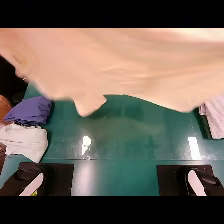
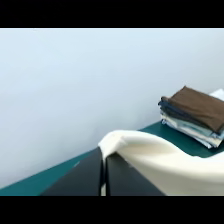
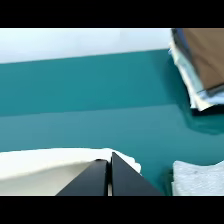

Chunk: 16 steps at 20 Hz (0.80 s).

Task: Fold the shirts.

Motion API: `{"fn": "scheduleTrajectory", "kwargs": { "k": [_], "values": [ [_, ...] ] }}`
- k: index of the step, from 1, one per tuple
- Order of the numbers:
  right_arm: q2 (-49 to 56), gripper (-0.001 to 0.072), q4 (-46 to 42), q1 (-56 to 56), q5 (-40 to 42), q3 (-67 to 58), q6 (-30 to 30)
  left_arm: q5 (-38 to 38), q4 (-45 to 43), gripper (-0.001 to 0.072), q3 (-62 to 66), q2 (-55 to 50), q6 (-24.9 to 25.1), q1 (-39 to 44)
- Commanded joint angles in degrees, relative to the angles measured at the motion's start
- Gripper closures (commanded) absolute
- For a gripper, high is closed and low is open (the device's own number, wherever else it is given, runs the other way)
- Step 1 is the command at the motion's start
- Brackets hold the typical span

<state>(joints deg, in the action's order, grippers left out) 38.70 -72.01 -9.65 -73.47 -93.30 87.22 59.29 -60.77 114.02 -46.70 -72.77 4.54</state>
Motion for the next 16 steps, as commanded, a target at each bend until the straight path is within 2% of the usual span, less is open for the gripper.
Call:
{"fn": "scheduleTrajectory", "kwargs": {
  "k": [1, 5, 9, 12, 16],
  "values": [
    [3.7, 0.0701, 0.0, -3.2, -7.7, -10.2, -0.9, 0.9, -1.7, 0.0686, 2.5, 0.4, -0.5, 0.0],
    [13.5, 0.0701, 1.1, -3.2, -16.2, -16.7, -0.5, 3.2, -13.4, 0.0686, -5.2, -4.1, -4.3, 0.0],
    [24.0, 0.0701, -0.2, 2.1, -18.1, -9.2, 1.9, 4.2, -14.9, 0.0686, -17.6, -15.8, -6.0, 0.0],
    [33.2, 0.0701, -3.5, 7.5, -16.0, -1.1, 1.9, 1.3, -15.0, 0.0686, -22.8, -28.3, -6.8, 0.0],
    [45.1, 0.0701, -4.0, 12.3, -5.1, 2.4, 1.8, -6.7, -15.3, 0.0685, -22.9, -40.5, -6.8, 0.0]
  ]
}}
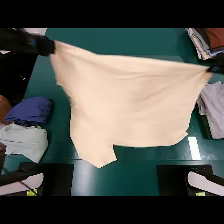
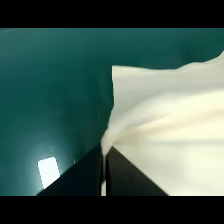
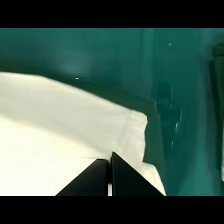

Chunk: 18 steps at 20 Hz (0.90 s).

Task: Fold the shirts.

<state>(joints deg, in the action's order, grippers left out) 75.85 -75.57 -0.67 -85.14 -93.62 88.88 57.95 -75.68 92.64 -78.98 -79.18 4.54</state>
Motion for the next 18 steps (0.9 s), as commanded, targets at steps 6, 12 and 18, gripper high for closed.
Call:
{"fn": "scheduleTrajectory", "kwargs": {
  "k": [6, 12, 18],
  "values": [
    [19.6, 0.0296, -0.1, 5.9, 4.8, -8.9, 0.2, -3.5, -0.9, 0.0149, -0.3, -10.0, -1.0, -0.4],
    [11.4, 0.0299, 10.4, 2.9, 0.0, -0.4, -5.8, 22.1, -0.4, 0.0219, -1.0, -5.3, -0.8, -5.4],
    [-4.6, 0.0302, 15.9, -0.5, 3.6, 19.5, -6.1, 17.0, 4.4, 0.0219, -34.3, 14.3, -3.2, -6.2]
  ]
}}
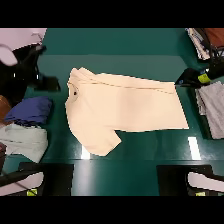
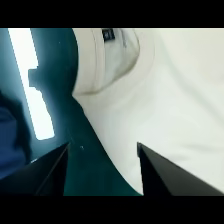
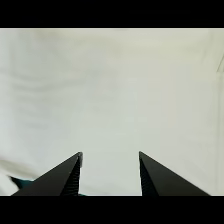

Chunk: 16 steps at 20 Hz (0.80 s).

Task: Fold the shirts.

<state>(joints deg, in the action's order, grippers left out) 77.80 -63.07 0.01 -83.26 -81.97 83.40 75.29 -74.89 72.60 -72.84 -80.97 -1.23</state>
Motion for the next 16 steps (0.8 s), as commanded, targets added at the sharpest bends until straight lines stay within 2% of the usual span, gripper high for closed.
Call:
{"fn": "scheduleTrajectory", "kwargs": {
  "k": [1, 6, 11, 14, 15, 16],
  "values": [
    [-8.8, 0.0302, 3.7, -1.4, 2.7, 10.1, -0.6, -1.4, 5.6, 0.0218, -20.0, 10.8, -1.6, -0.5],
    [-16.7, 0.0303, 3.6, -1.4, 5.1, 16.7, -0.6, -8.2, 14.8, 0.0218, -40.6, 18.7, -2.2, -0.5],
    [-20.0, 0.0304, 3.6, -1.4, 5.3, 16.8, -0.5, -15.6, 20.4, 0.0219, -47.7, 18.7, -1.8, -0.5],
    [-21.7, 0.0304, 3.6, -1.4, 5.2, 16.9, -0.5, -21.4, 26.6, 0.0220, -49.2, 18.7, 1.0, -0.4],
    [-22.3, 0.0304, 3.6, -1.4, 5.2, 16.9, -0.5, -22.7, 28.1, 0.0234, -49.2, 18.7, 1.7, -0.4],
    [-22.9, 0.0304, 3.6, -1.4, 5.2, 16.9, -0.5, -23.6, 29.2, 0.0384, -49.2, 18.7, 2.3, -0.4]
  ]
}}
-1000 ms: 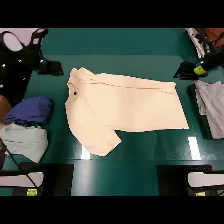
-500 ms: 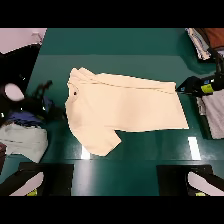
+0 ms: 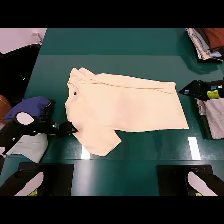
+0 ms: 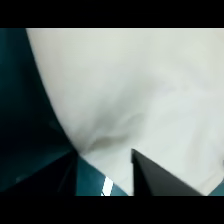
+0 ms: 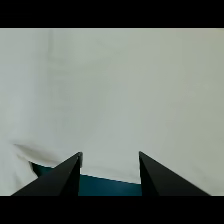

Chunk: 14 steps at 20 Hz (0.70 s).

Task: Fold the shirts.

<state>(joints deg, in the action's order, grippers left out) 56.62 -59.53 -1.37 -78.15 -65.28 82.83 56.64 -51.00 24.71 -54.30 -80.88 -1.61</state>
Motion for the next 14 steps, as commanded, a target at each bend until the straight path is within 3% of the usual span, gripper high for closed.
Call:
{"fn": "scheduleTrajectory", "kwargs": {
  "k": [1, 4, 5, 6, 12, 13, 14],
  "values": [
    [-2.2, 0.0304, -0.1, 0.0, -0.1, 0.2, 0.1, -5.7, 6.6, 0.0536, -1.3, 0.2, 4.3, 0.0],
    [-3.3, 0.0304, -0.7, -0.1, -1.8, 0.2, 0.3, -6.4, 6.9, 0.0533, -1.3, 0.2, 5.3, 0.0],
    [-3.2, 0.0304, -0.6, -0.6, -3.0, 0.2, 0.3, -6.6, 7.1, 0.0575, -1.2, 0.2, 5.3, 0.0],
    [-3.2, 0.0304, -0.7, -1.6, -4.5, 0.5, 0.3, -6.5, 7.3, 0.0685, -1.0, 0.2, 6.1, 0.0],
    [-8.7, 0.0302, -3.9, -18.6, -5.9, 19.1, 0.3, -1.6, 4.2, 0.0686, 6.8, 0.2, 6.4, 0.0],
    [-9.4, 0.0286, -5.1, -22.2, -5.9, 22.9, 0.3, -1.0, 4.2, 0.0686, 8.0, 0.2, 6.4, 0.0],
    [-9.7, 0.0213, -4.9, -26.1, -5.9, 26.8, 0.3, -0.6, 4.3, 0.0686, 8.9, 0.2, 6.4, 0.0]
  ]
}}
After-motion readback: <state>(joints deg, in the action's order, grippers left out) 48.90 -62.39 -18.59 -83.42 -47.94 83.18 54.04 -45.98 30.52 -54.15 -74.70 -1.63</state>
